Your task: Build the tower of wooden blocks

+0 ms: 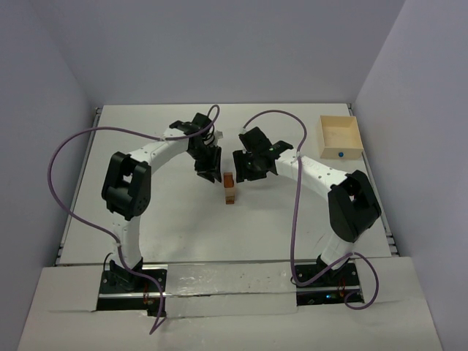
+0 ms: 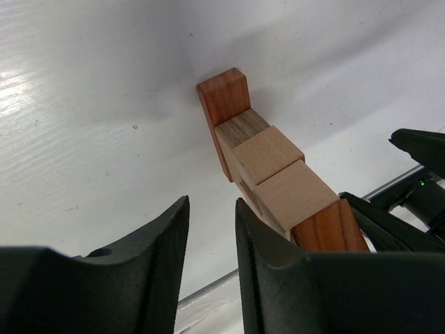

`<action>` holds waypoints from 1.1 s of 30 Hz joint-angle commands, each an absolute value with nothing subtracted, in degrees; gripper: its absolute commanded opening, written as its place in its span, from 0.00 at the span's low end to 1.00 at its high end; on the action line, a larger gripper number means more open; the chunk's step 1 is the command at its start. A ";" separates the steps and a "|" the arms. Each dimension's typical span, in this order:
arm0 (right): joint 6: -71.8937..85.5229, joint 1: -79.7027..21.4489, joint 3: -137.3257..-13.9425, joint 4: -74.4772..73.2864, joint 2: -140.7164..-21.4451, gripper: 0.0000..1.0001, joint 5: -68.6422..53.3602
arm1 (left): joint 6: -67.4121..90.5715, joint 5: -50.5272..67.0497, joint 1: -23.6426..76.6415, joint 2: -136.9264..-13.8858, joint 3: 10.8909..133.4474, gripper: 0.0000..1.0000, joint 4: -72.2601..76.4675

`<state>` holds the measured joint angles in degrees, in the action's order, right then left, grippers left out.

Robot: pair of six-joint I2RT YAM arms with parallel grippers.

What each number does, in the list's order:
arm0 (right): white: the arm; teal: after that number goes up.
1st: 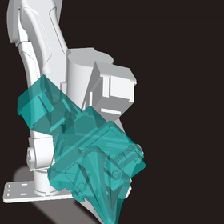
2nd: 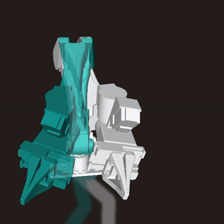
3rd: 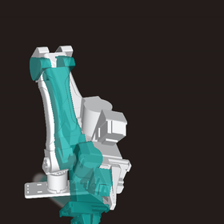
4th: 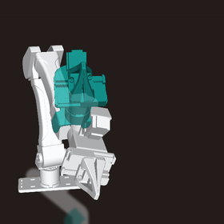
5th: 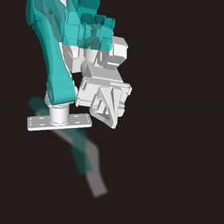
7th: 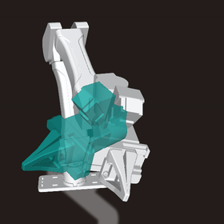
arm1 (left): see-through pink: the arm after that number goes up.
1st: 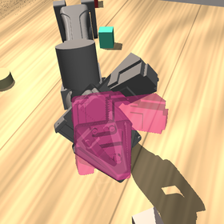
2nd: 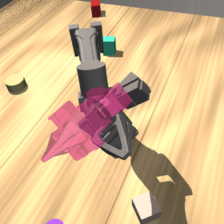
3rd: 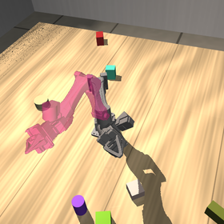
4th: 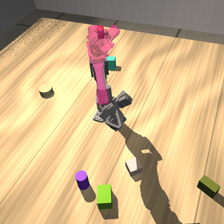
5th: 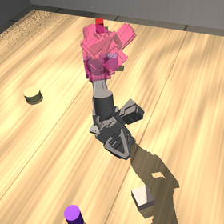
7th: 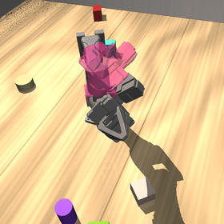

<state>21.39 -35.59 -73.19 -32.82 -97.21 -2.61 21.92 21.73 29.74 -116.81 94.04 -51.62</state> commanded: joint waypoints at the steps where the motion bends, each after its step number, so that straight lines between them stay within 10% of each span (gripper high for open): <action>1: 21.48 -35.24 -74.77 -32.33 -95.10 0.58 -2.15 | 21.04 20.50 29.74 -110.40 92.13 0.36 -52.11; 9: 21.36 -35.24 -72.56 -32.03 -92.43 0.59 -2.50 | 20.67 22.67 30.04 -106.70 90.51 0.23 -51.96; 33: 21.01 -35.42 -72.07 -32.17 -90.79 0.59 -2.87 | 20.36 22.42 34.10 -107.05 91.05 0.35 -52.41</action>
